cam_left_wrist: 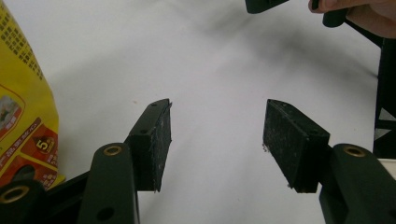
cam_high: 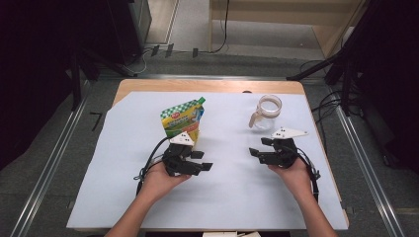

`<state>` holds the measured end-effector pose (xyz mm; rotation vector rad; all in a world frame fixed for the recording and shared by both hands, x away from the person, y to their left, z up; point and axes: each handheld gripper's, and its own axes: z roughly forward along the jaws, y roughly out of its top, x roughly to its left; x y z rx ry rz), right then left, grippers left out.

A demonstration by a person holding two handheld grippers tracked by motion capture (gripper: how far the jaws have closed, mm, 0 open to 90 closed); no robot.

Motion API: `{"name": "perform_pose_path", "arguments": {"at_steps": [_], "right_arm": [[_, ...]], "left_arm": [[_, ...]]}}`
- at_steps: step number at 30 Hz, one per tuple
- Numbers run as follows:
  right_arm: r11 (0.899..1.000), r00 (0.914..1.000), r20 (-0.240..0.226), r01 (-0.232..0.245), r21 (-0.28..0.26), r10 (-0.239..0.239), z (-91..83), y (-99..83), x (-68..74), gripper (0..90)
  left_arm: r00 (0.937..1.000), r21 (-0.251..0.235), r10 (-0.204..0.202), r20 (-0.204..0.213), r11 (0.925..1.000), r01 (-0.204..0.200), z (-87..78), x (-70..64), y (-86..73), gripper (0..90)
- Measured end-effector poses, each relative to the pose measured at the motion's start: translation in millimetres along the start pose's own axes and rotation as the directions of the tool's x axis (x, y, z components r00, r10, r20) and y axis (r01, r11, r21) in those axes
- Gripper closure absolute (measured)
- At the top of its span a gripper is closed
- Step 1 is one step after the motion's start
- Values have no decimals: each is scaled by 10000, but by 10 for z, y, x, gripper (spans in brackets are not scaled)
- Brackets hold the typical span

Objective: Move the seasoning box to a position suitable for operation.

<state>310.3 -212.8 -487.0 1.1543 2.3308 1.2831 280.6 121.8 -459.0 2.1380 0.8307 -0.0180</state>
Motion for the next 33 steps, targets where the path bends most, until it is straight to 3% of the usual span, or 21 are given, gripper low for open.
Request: {"name": "perform_pose_path", "arguments": {"at_steps": [6, 19, 33], "right_arm": [[10000, 10000, 79, -5, -2, 5, 1, -1, -21, 357], [9999, 9995, 305, -66, -142, 70, -24, 6, -75, 357], [9973, 9928, 1037, -559, -477, 606, -74, 81, -401, 355]], "left_arm": [[9997, -88, -165, 174, 9998, 167, -16, 13, 4, 420], [10000, -116, -13, 20, 9999, 14, -45, 0, -2, 424], [9992, -273, -255, -318, 9993, 246, -198, 19, -88, 427]]}}
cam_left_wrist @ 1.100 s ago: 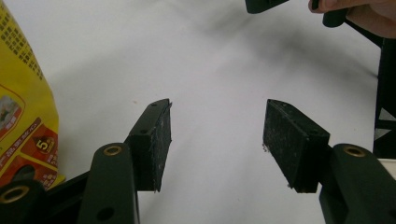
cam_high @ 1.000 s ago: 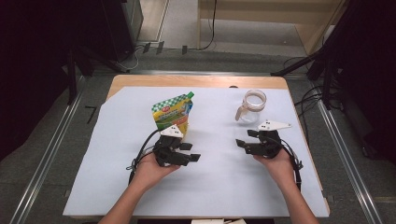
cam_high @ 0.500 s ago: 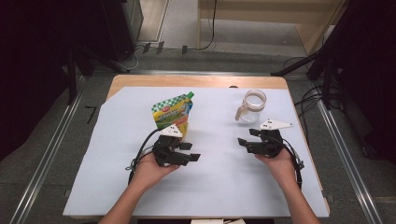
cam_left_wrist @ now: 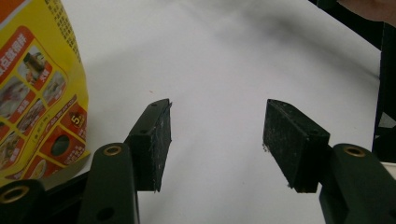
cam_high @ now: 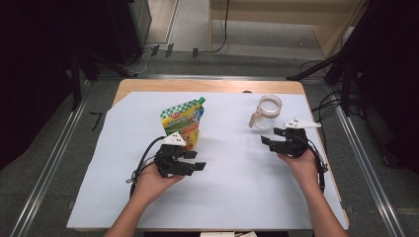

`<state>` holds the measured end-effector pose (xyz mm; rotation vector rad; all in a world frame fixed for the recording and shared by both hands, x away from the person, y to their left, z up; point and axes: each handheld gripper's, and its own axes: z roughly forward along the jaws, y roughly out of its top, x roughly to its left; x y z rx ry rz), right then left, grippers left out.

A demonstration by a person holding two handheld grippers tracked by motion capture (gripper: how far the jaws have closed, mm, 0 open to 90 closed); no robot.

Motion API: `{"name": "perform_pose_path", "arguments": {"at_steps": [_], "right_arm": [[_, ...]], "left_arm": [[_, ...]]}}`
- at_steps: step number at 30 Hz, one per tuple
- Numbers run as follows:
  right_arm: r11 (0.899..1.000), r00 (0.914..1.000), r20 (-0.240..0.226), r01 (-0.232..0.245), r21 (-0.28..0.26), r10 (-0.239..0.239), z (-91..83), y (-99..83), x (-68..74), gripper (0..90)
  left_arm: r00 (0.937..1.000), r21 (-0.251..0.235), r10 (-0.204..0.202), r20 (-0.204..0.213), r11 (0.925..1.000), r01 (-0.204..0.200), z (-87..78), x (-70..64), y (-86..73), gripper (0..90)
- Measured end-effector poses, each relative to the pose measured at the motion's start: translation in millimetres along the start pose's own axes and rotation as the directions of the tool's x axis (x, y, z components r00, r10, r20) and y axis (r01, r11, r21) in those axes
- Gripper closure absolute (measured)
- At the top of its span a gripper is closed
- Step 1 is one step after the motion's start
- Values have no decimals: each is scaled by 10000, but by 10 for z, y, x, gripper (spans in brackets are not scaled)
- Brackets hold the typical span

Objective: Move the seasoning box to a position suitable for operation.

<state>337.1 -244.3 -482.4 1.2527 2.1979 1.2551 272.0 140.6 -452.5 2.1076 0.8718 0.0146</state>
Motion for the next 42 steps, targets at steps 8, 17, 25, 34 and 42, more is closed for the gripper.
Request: {"name": "perform_pose_path", "arguments": {"at_steps": [8, 17, 25, 34, 42], "right_arm": [[9992, 9988, 270, -398, -88, 401, 78, 28, -139, 353], [9952, 9909, 938, -946, -267, 967, 246, 88, -381, 268], [9950, 9899, 1060, -904, -428, 945, 481, 150, -428, 184], [9945, 9878, 1283, -805, -674, 886, 724, 192, -456, 107], [9921, 9874, 1356, -679, -1055, 820, 844, 254, -465, 90]], "left_arm": [[9999, -33, -40, -136, 10000, 39, -45, -2, -53, 429], [9997, -24, -69, -224, 10000, 68, -56, -10, -74, 429], [9997, -18, -111, -198, 9999, 111, -51, -7, -83, 429], [9996, 0, -210, -212, 9998, 210, -51, 4, -106, 429], [9994, -15, -239, -258, 9997, 239, -64, -14, -135, 428]]}}
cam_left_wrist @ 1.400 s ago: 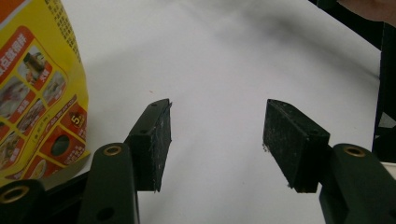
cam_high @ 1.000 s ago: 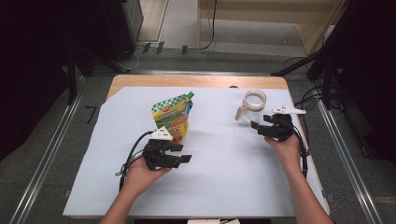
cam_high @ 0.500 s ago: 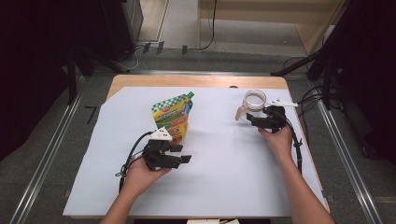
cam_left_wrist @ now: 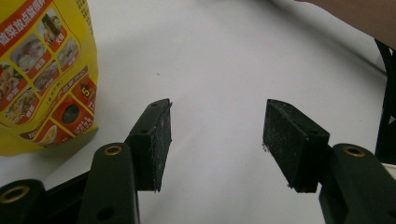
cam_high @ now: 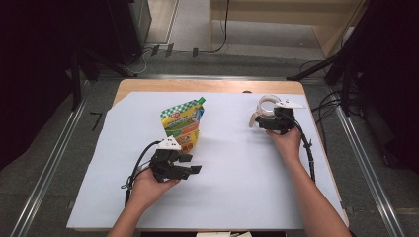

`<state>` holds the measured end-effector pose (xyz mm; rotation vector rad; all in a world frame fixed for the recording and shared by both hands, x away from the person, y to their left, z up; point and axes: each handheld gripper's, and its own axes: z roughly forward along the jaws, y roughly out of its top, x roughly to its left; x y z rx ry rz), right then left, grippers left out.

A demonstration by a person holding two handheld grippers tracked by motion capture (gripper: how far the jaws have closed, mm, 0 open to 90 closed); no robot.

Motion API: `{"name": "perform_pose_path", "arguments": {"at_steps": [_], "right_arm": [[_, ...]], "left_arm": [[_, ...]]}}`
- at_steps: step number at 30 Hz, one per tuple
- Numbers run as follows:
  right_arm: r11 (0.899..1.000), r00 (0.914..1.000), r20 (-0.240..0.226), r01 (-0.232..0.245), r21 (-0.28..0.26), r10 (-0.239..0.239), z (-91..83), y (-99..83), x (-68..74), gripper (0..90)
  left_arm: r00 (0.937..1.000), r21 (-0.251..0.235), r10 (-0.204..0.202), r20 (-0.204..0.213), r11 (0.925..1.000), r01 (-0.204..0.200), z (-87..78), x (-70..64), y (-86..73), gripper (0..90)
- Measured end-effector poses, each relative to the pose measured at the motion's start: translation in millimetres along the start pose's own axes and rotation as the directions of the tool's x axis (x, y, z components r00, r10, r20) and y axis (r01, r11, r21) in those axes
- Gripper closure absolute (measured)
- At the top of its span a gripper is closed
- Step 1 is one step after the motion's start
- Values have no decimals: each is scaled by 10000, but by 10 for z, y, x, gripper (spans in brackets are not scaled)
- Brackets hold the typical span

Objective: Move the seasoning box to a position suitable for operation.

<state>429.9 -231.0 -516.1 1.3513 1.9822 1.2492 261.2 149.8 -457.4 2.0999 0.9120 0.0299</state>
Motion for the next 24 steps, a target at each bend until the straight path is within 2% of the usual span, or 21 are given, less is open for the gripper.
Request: {"name": "perform_pose_path", "arguments": {"at_steps": [6, 9, 12, 24], "right_arm": [[9998, 9998, 2, 209, 6, -209, 7, 11, -2, 111], [9999, 9999, 16, 145, -28, -145, -9, 19, -12, 116], [9989, 9989, 76, 459, 67, -460, -30, 25, 4, 118], [9978, 9964, -537, 652, -71, -655, -210, 73, 141, 120]], "left_arm": [[9999, 20, -106, -48, 9999, 106, 1, 1, -18, 427], [9999, -44, 35, -122, 10000, -35, -14, -10, -17, 431], [9999, -17, 41, -116, 10000, -42, -12, -11, -17, 431], [9999, 32, 114, 39, 9999, -114, 42, -9, 14, 431]]}}
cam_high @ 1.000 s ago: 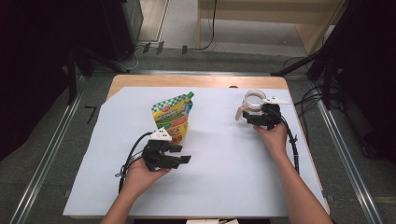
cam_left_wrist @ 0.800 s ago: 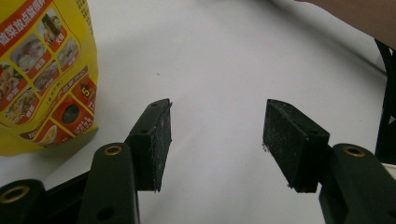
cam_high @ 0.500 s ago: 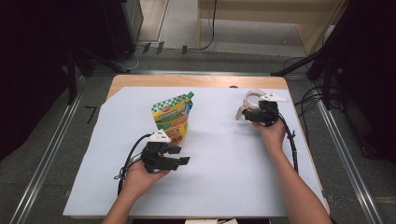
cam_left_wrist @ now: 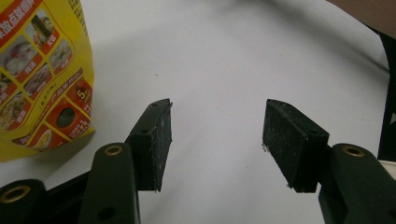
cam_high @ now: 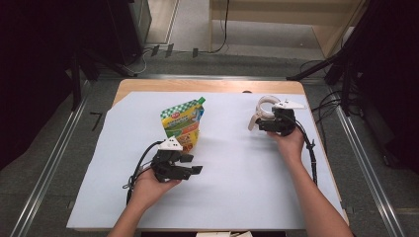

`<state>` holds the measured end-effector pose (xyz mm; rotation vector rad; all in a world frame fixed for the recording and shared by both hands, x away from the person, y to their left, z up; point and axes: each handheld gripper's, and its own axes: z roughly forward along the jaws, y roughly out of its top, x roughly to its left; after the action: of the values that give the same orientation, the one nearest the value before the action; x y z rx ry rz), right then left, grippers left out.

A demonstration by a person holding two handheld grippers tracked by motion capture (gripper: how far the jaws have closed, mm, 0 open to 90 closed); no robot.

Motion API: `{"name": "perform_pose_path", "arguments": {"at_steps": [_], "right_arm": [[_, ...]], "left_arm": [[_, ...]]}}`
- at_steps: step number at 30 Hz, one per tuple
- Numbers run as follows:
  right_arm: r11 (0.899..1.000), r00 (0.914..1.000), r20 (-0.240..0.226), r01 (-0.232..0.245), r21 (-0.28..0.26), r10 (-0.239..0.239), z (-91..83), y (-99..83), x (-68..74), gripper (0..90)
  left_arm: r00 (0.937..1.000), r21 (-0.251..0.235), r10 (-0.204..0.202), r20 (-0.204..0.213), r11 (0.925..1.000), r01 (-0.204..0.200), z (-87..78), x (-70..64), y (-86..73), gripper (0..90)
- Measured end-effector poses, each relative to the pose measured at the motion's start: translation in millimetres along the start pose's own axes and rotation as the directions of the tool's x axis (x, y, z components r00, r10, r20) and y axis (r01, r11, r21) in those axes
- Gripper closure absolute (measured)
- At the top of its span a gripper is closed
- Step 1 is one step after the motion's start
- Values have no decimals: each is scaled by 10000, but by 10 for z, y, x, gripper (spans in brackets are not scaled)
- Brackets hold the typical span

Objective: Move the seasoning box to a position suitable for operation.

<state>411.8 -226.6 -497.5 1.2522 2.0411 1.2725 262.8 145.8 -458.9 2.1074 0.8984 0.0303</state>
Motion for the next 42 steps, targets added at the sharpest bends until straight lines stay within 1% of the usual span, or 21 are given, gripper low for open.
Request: {"name": "perform_pose_path", "arguments": {"at_steps": [1, 4, 10, 12, 15, 20, 22, 23, 27, 28, 29, 30, 31, 34, 36, 37, 38, 39, 40, 41, 42], "right_arm": [[10000, 9999, -79, 78, -34, -78, -49, 8, 49, 120], [9996, 9995, -165, 280, -107, -282, -106, 22, 99, 121], [9994, 9990, -304, 318, -143, -322, -189, -2, 165, 121], [9995, 9984, -460, 321, -36, -323, -219, -36, 218, 121], [9988, 9970, -603, 493, 0, -492, -248, -52, 290, 121], [9975, 9936, -886, 704, -71, -707, -333, -63, 432, 121], [9975, 9930, -941, 702, -104, -709, -353, -66, 460, 121], [9970, 9918, -1022, 748, -203, -765, -396, -76, 516, 121], [9958, 9888, -1185, 887, -231, -908, -458, -107, 625, 122], [9958, 9888, -1185, 887, -231, -908, -458, -107, 625, 122], [9951, 9862, -1324, 974, -188, -991, -484, -126, 688, 121], [9951, 9862, -1324, 974, -188, -991, -484, -126, 688, 121], [9938, 9835, -1426, 1097, -183, -1112, -508, -144, 758, 121], [9920, 9789, -1610, 1256, -117, -1258, -545, -174, 859, 121], [9905, 9759, -1698, 1372, -89, -1367, -570, -199, 928, 121], [9905, 9759, -1698, 1372, -89, -1367, -570, -199, 928, 121], [9887, 9708, -1887, 1500, -38, -1480, -592, -227, 1004, 122], [9875, 9682, -1962, 1579, -31, -1554, -594, -235, 1027, 121], [9875, 9682, -1962, 1579, -31, -1554, -594, -235, 1027, 121], [9862, 9659, -2019, 1657, 7, -1621, -600, -245, 1061, 122], [9833, 9596, -2183, 1817, -10, -1776, -599, -261, 1124, 122]], "left_arm": [[10000, 14, 2, 43, 10000, -2, 9, 3, 9, 431], [9999, 7, -19, 116, 10000, 19, 21, 0, 23, 431], [9996, 48, 54, 265, 10000, -55, 33, 7, 49, 458], [9994, 36, 63, 337, 10000, -65, 47, 17, 68, 459], [9993, 69, 115, 349, 9999, -117, 63, 22, 87, 459], [9991, 90, 156, 395, 9998, -160, 88, 30, 118, 459], [9992, 58, 128, 389, 9999, -130, 90, 29, 121, 458], [9989, -49, 48, 474, 10000, -46, 89, 31, 126, 458], [9986, -97, 102, 514, 9999, -97, 90, 34, 149, 459], [9986, -97, 102, 514, 9999, -97, 90, 34, 149, 459], [9985, -122, 93, 530, 9999, -86, 94, 38, 159, 459], [9985, -122, 93, 530, 9999, -86, 94, 38, 159, 459], [9985, -83, 153, 520, 9999, -149, 93, 49, 170, 459], [9984, -146, 68, 567, 9999, -59, 98, 52, 177, 457], [9985, -127, 120, 539, 9999, -113, 98, 51, 180, 456], [9985, -127, 120, 539, 9999, -113, 98, 51, 180, 455], [9981, -129, 149, 596, 9998, -141, 106, 51, 181, 455], [9982, -98, 154, 585, 9998, -149, 109, 50, 182, 455], [9982, -98, 154, 585, 9998, -149, 109, 50, 182, 455], [9982, -61, 163, 579, 9999, -160, 111, 49, 184, 455], [9981, -79, 172, 585, 9998, -167, 112, 48, 184, 454]]}}
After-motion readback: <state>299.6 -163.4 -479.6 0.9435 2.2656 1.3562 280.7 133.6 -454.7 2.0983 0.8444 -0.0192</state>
